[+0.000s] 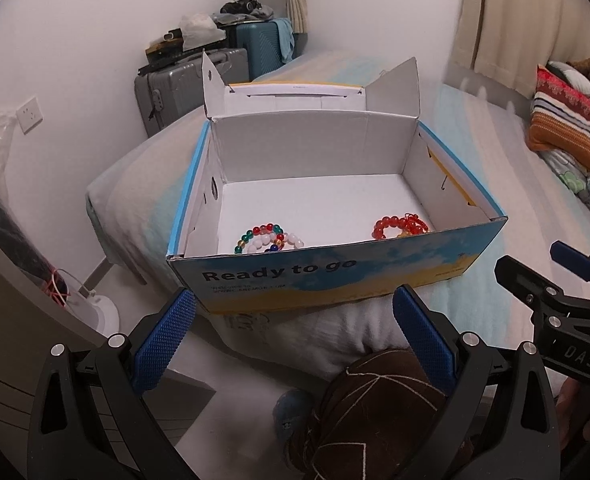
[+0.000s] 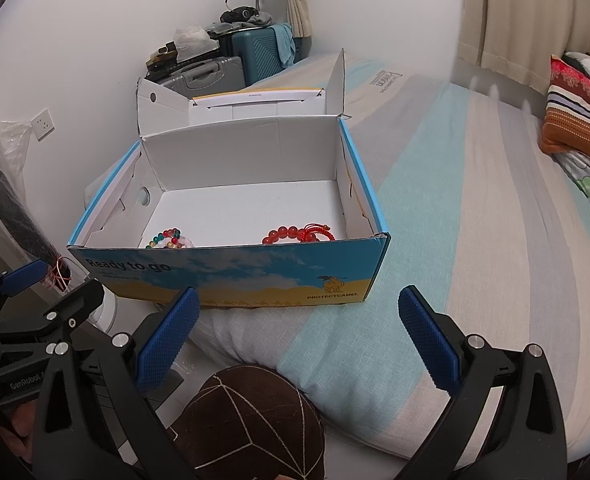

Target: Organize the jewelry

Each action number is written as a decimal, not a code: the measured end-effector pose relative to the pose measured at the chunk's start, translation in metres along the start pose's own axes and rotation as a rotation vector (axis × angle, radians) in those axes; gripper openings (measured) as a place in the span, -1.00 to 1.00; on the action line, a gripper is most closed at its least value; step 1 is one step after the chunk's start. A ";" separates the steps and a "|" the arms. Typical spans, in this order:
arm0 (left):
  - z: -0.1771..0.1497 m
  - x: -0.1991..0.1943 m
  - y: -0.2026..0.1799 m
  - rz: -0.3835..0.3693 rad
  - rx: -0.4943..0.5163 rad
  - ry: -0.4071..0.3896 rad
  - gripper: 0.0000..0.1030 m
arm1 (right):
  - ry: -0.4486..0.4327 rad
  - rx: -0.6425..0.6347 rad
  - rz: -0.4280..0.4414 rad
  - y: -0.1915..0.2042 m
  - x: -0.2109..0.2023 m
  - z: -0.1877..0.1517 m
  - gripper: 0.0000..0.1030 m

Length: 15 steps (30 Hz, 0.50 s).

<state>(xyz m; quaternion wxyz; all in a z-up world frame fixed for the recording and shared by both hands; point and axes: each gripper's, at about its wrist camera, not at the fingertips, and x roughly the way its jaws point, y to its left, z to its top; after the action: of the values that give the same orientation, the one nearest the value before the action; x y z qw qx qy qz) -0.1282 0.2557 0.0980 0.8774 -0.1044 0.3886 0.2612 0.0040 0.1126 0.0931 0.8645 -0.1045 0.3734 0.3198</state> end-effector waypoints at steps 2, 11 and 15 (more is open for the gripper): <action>-0.001 0.000 -0.001 0.003 0.009 0.001 0.89 | 0.001 0.003 0.000 0.000 0.001 -0.001 0.85; -0.001 0.003 0.002 -0.009 -0.004 0.014 0.89 | 0.003 0.005 -0.002 -0.001 0.003 -0.002 0.86; -0.001 0.002 0.002 0.001 -0.004 -0.006 0.89 | 0.003 0.006 0.000 0.000 0.003 -0.002 0.86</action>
<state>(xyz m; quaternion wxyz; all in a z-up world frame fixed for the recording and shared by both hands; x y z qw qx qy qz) -0.1289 0.2574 0.0959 0.8782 -0.1053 0.3856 0.2627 0.0046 0.1128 0.0899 0.8643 -0.1025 0.3756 0.3184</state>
